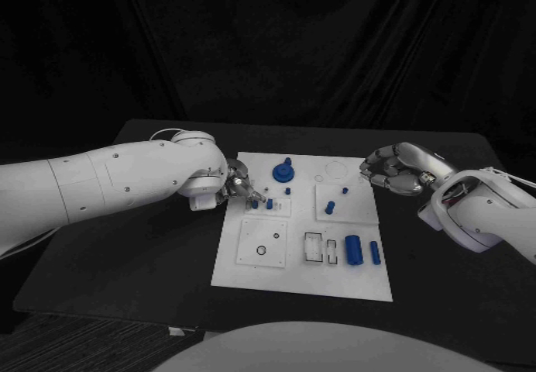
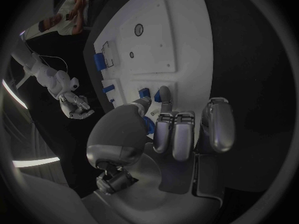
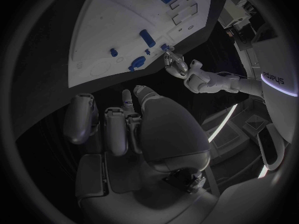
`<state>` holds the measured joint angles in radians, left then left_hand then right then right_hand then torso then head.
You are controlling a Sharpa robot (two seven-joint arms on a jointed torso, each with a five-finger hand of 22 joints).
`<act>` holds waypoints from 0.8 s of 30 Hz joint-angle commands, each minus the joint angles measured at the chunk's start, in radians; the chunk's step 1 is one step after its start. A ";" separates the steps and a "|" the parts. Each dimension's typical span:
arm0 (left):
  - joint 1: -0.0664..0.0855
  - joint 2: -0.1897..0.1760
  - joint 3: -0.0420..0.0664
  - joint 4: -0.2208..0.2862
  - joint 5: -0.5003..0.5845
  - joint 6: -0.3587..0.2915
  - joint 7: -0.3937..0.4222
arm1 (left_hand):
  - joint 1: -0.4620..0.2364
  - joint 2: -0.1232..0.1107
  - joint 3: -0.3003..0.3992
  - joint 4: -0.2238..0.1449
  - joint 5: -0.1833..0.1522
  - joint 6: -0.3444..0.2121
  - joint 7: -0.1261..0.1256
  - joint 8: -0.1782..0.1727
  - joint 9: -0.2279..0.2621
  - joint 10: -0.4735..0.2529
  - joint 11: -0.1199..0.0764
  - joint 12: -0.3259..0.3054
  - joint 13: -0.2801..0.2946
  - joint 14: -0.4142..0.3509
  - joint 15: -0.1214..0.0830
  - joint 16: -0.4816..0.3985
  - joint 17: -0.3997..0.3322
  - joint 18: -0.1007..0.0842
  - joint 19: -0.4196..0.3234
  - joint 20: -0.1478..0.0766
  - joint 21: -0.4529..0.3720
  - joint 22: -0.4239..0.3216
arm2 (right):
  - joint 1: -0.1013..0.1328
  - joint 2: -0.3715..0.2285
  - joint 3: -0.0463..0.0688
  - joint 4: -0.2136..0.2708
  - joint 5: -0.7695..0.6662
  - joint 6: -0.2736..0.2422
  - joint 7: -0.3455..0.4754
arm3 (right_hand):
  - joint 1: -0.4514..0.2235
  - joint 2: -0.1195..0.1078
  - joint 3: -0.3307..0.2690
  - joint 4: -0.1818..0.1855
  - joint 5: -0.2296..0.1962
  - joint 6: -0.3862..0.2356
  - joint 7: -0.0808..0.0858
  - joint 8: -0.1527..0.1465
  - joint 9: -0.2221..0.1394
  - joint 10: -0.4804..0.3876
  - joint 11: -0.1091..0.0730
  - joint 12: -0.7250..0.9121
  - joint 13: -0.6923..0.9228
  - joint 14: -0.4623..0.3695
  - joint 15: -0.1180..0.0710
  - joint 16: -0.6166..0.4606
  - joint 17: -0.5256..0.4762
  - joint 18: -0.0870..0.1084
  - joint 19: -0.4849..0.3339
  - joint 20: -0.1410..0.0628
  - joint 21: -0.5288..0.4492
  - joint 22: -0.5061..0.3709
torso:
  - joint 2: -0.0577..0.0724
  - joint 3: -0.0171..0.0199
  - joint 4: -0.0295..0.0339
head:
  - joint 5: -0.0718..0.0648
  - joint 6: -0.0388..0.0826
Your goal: Assemble the parts on the task board
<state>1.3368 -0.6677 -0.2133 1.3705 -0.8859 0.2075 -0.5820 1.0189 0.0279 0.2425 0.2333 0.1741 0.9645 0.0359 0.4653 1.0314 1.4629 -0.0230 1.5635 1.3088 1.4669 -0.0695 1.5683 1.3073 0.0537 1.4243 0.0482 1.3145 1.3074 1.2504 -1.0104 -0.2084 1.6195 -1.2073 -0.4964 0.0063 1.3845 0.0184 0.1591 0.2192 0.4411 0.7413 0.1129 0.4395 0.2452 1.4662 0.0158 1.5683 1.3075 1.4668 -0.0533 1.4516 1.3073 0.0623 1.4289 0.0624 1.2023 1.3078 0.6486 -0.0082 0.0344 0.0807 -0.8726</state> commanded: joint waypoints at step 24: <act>0.021 -0.087 0.001 0.074 -0.137 -0.491 0.323 | -0.064 0.009 -0.203 0.054 0.074 -0.089 -0.001 0.110 0.118 0.108 -0.004 0.007 0.262 0.104 0.000 0.003 0.263 0.001 0.015 -0.009 0.033 0.191 | -0.002 -0.017 0.001 0.016 -0.002 -0.063 0.030 | 0.012 0.000 0.009 -0.002 0.014 0.004 0.000 0.005 -0.001 0.105 0.008 0.002 0.263 0.056 0.008 -0.002 0.055 0.018 -0.007 0.001 -0.001 0.153 | 0.000 -0.0006 0.0002 | -0.007 0.000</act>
<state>1.3547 -0.7567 -0.2132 1.4414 -0.9503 -0.1445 -0.4199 0.9379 0.0357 0.0388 0.2910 0.2373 0.8841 0.0347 0.5736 1.1457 1.4666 -0.0266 1.5674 1.3088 1.4669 -0.0695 1.5682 1.3073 0.0536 1.4432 0.0406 1.3517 1.3074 1.2502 -1.0255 -0.2084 1.6317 -1.2073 -0.5126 0.0135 1.3877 0.0215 0.1618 0.2165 0.4517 0.7413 0.1129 0.4395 0.2454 1.4662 0.0158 1.5683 1.3076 1.4668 -0.0533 1.4518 1.3073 0.0623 1.4254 0.0660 1.2023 1.3076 0.6479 -0.0084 0.0346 0.0743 -0.8726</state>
